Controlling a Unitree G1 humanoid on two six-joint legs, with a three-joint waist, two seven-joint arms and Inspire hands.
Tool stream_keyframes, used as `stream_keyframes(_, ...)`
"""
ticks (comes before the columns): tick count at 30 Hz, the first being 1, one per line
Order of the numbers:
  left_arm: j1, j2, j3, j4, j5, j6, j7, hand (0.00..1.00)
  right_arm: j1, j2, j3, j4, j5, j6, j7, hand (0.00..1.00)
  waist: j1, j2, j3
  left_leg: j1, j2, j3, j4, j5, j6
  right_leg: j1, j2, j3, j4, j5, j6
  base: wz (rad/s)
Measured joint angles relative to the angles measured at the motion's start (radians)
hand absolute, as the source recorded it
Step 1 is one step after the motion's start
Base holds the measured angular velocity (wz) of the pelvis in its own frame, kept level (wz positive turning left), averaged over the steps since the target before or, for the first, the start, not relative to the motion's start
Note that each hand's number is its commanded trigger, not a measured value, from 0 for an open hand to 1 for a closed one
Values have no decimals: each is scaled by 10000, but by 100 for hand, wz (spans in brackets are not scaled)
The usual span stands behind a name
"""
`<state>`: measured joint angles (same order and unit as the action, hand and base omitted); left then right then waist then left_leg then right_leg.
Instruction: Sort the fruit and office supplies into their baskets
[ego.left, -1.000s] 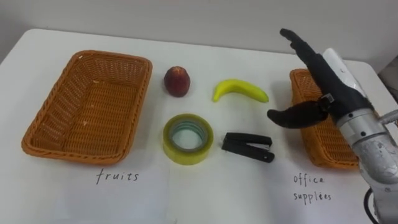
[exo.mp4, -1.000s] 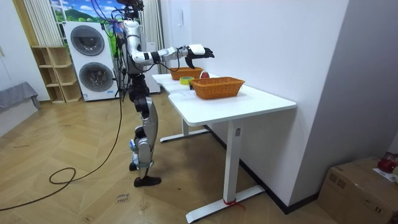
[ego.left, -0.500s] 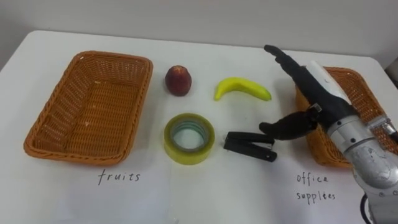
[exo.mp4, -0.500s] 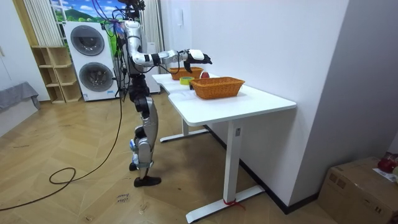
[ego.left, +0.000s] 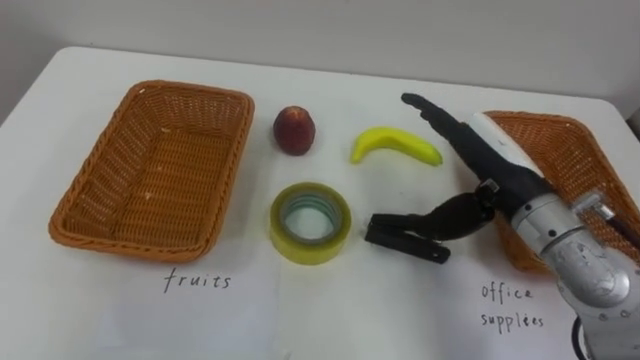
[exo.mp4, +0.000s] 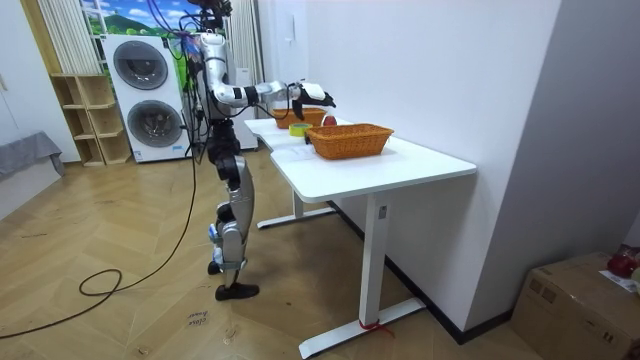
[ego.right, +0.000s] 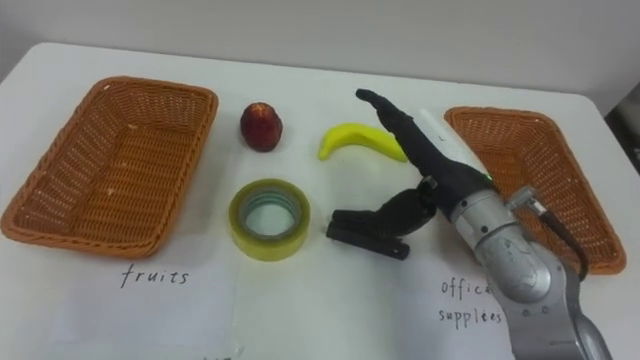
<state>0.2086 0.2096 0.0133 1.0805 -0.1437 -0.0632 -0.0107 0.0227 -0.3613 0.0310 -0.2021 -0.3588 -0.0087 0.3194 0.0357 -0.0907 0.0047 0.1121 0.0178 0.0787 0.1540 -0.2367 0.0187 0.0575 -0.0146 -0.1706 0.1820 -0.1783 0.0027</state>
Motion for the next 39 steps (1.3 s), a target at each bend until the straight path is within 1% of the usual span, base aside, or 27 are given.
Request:
stream_keyframes(2,8,0,2,1,-1,22,0,0,66,3,104,2,-1,98,15,0,-2,5,4,28,0,0,-1,0,0,35,1,0,-15,0,0,0)
stream_keyframes(6,-68,1,-36,4,-4,94,1,0,341,5,282,26,-4,119,155,0,17,11,8,25,-2,-5,-3,0,-1,98,9,-6,-136,38,-6,0)
stream_keyframes(9,-67,2,-37,4,-2,96,3,0,353,11,280,109,-14,172,380,0,16,12,10,14,-7,-3,-5,1,-1,82,5,-6,-134,39,-5,0)
stream_keyframes(12,-72,2,-38,5,-2,98,7,0,353,15,281,142,-41,307,564,0,14,7,8,10,-10,-3,-5,0,-1,78,2,-16,-133,41,-3,0)
stream_keyframes(18,-100,2,-41,23,-3,99,23,0,359,117,282,470,-145,322,709,0,33,-25,-12,7,-11,-3,-7,0,-1,74,1,-54,-133,41,-2,0)
stream_keyframes(22,-138,2,-93,23,-4,99,91,0,363,117,284,671,-403,323,721,0,48,-76,-41,6,-10,-2,-15,1,-1,74,3,10,-130,41,-2,0)
stream_keyframes(24,-157,12,-176,23,-4,99,155,0,378,117,286,745,-465,328,734,0,66,-92,-39,7,-12,0,-19,1,-1,76,3,22,-128,41,-2,0)
stream_keyframes(29,-204,7,-194,22,2,99,258,0,387,129,356,774,-831,328,758,0,221,-113,-25,20,-12,6,-20,1,-1,76,0,23,-129,41,-2,0)
stream_keyframes(33,-213,-17,-190,4,11,99,236,0,387,173,357,1115,-1193,327,756,0,322,-118,-22,21,-14,4,-20,1,-1,75,-6,14,-129,41,-2,0)
stream_keyframes(39,-223,-49,-186,3,12,99,218,0,387,174,357,1244,-1263,330,757,0,498,-93,4,12,-9,3,-19,0,-1,74,-5,1,-129,41,-2,0)
